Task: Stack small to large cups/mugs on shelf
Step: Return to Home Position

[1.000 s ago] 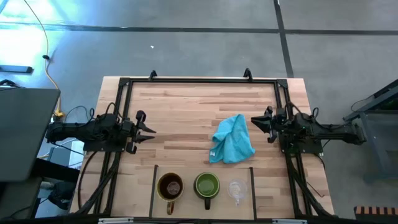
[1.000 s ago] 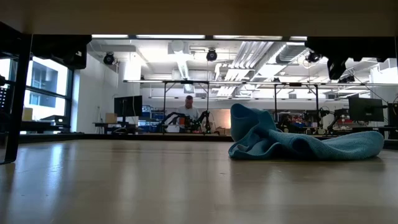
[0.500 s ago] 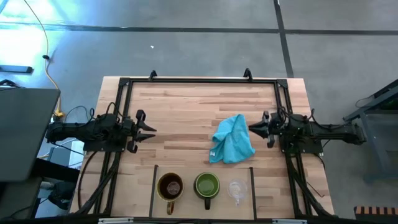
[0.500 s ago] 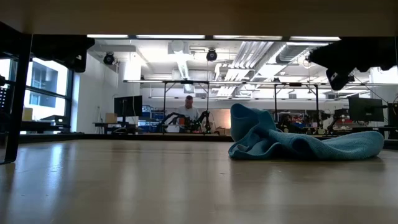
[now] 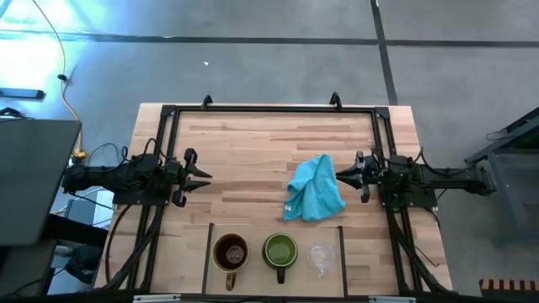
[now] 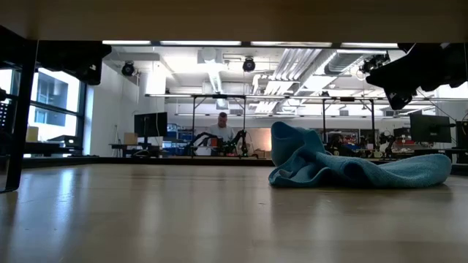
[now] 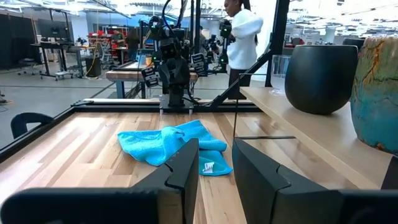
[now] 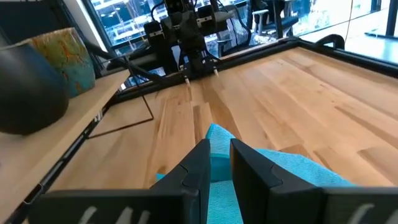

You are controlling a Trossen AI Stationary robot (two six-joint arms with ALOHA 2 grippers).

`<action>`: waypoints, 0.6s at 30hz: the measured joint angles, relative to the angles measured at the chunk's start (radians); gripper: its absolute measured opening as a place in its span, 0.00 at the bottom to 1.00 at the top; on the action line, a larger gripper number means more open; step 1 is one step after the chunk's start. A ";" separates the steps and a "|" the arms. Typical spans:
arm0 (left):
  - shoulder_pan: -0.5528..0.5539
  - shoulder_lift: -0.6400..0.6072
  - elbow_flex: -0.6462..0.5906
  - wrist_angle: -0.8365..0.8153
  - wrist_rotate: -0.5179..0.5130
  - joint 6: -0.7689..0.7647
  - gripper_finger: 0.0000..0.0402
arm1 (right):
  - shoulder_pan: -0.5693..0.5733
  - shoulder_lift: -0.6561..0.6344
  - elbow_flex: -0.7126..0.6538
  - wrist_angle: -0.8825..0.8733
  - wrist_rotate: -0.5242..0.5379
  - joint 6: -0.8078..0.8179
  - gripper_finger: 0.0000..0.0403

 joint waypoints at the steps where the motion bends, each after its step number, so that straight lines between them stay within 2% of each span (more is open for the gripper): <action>1: 0.000 0.000 0.000 0.000 0.000 0.000 0.21 | 0.000 0.000 0.000 0.000 0.000 -0.008 0.13; 18: 0.000 0.000 0.000 0.000 0.000 0.001 0.21 | 0.000 0.019 0.000 -0.001 0.001 -0.084 0.13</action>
